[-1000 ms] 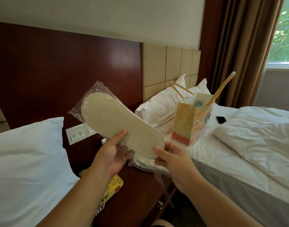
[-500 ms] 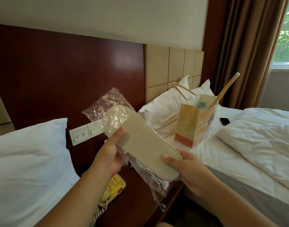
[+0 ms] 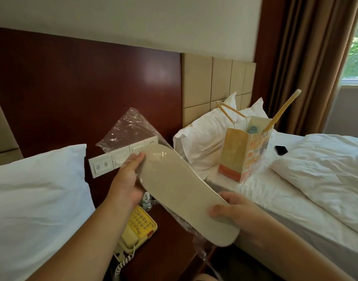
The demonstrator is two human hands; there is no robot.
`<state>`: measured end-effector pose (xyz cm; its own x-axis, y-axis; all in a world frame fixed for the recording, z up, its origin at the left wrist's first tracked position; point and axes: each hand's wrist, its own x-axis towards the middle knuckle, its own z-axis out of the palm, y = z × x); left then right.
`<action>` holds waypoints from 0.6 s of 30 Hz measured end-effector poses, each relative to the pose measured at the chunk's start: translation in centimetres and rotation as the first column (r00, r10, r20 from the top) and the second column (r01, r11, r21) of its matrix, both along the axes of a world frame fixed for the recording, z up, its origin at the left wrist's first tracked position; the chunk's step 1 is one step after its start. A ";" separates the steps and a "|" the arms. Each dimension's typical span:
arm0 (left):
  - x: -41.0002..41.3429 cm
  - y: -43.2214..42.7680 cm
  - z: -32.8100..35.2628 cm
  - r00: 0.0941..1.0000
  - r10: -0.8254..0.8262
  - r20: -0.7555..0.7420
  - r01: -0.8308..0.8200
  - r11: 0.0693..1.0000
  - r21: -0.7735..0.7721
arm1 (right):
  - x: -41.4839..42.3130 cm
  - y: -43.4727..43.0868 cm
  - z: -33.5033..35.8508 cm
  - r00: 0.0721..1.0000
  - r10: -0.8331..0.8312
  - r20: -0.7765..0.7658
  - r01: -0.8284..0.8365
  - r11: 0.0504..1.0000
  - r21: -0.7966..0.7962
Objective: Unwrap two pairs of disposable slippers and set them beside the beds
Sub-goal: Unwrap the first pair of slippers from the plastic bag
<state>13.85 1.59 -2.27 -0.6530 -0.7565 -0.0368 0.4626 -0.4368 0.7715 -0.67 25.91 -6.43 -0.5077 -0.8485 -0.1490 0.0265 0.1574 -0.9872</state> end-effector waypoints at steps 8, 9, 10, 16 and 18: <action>-0.5 1.1 -0.2 0.995 -0.104 0.015 0.104 0.991 -0.086 | 0.0 -0.9 0.4 0.996 0.000 -0.087 -0.003 0.999 -0.036; -0.4 1.5 -0.6 0.989 -0.145 0.024 0.147 0.985 -0.089 | 0.0 -0.9 0.3 0.997 0.000 -0.077 -0.003 0.999 -0.042; -0.4 2.1 -1.1 0.981 -0.187 0.047 0.191 0.977 -0.091 | -0.1 -0.9 0.1 0.998 0.001 -0.070 -0.004 0.999 -0.046; -0.8 4.8 -3.0 0.962 -0.228 0.153 0.237 0.971 -0.043 | 0.2 -1.1 0.1 0.996 -0.019 -0.082 0.016 0.999 -0.030; -0.7 4.4 -2.4 0.975 -0.168 0.144 0.172 0.985 -0.012 | 0.3 -0.7 0.3 0.995 -0.024 -0.100 0.023 1.000 -0.014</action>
